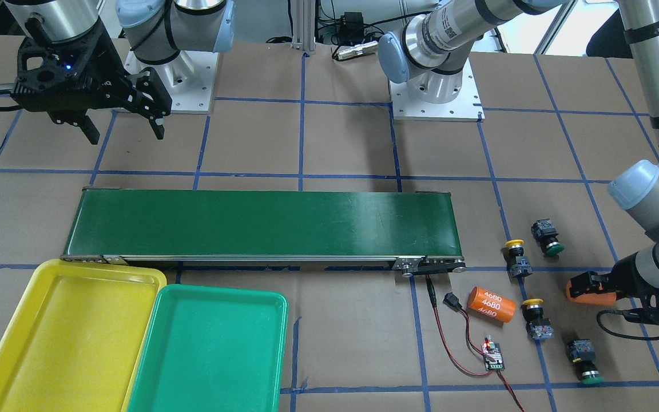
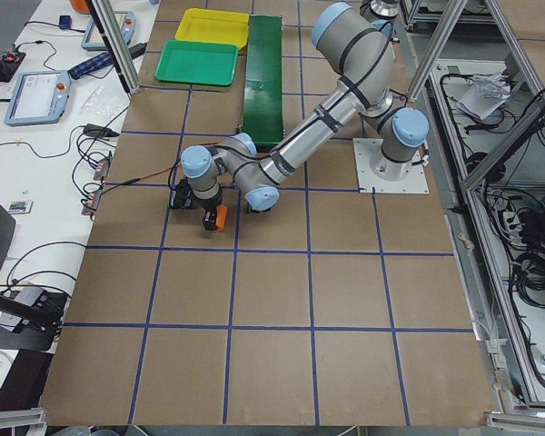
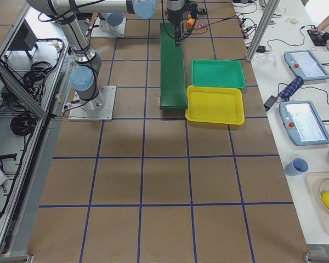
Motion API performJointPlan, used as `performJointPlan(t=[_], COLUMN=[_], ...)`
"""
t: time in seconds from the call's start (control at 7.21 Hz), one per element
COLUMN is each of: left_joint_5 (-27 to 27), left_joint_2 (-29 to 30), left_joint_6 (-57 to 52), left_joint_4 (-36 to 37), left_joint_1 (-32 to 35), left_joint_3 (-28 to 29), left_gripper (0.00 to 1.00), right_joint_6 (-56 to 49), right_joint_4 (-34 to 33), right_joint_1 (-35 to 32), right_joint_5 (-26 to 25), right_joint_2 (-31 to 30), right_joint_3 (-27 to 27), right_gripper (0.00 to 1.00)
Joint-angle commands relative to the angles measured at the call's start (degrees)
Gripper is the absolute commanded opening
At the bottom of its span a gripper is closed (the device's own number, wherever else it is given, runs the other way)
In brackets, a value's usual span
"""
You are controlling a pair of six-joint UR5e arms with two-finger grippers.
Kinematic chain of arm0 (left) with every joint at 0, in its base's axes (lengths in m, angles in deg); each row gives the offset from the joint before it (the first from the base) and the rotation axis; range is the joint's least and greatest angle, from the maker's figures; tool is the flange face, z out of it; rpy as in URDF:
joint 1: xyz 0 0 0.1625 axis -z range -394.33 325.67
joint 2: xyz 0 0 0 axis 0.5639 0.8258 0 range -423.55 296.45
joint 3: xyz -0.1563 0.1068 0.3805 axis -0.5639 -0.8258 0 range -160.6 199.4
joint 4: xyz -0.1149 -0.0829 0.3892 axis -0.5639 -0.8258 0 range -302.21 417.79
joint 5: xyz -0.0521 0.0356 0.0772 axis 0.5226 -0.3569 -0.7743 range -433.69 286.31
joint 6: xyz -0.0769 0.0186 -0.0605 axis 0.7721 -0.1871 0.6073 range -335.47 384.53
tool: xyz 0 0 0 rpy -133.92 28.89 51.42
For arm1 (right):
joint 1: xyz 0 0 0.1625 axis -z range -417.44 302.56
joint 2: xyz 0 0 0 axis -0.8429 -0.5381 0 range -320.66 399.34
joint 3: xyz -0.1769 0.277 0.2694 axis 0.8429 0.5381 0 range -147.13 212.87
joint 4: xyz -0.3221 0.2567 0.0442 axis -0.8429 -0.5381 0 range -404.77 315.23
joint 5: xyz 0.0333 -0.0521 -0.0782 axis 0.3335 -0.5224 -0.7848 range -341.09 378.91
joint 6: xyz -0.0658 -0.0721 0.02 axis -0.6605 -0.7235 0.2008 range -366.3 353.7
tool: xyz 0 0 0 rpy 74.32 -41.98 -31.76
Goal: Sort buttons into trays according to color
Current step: 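Carry the orange cylinder with the left gripper to the conveyor's near end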
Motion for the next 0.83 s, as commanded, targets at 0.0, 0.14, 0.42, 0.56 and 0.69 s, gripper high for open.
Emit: performJointPlan(t=[0.0, 0.14, 0.42, 0.56, 0.69], left_joint_5=[0.0, 0.7, 0.8, 1.8, 3.8], left_joint_2=[-3.7, -7.0, -13.8, -16.6, -19.0], left_joint_6=[0.7, 5.6, 15.6, 19.4, 23.9], left_joint_4=[-4.6, -11.2, -18.8, -20.1, -21.2], left_joint_1=[1.0, 1.8, 10.0, 13.6, 16.7], left_joint_3=[1.3, 3.1, 3.0, 1.8, -0.8], left_gripper=[0.0, 0.0, 0.0, 0.0, 0.0], right_joint_6=[-0.1, 0.0, 0.0, -0.1, -0.1], right_joint_4=[-0.1, 0.0, -0.1, -0.1, 0.0], right_joint_1=[0.0, 0.0, -0.3, 0.0, 0.0], right_joint_5=[0.1, 0.1, 0.9, 0.9, 0.9], right_joint_2=[-0.1, -0.1, -0.1, 0.0, 0.0], right_joint_3=[0.2, 0.4, 0.8, 0.8, 0.7], right_gripper=[1.0, 1.0, 1.0, 1.0, 1.0])
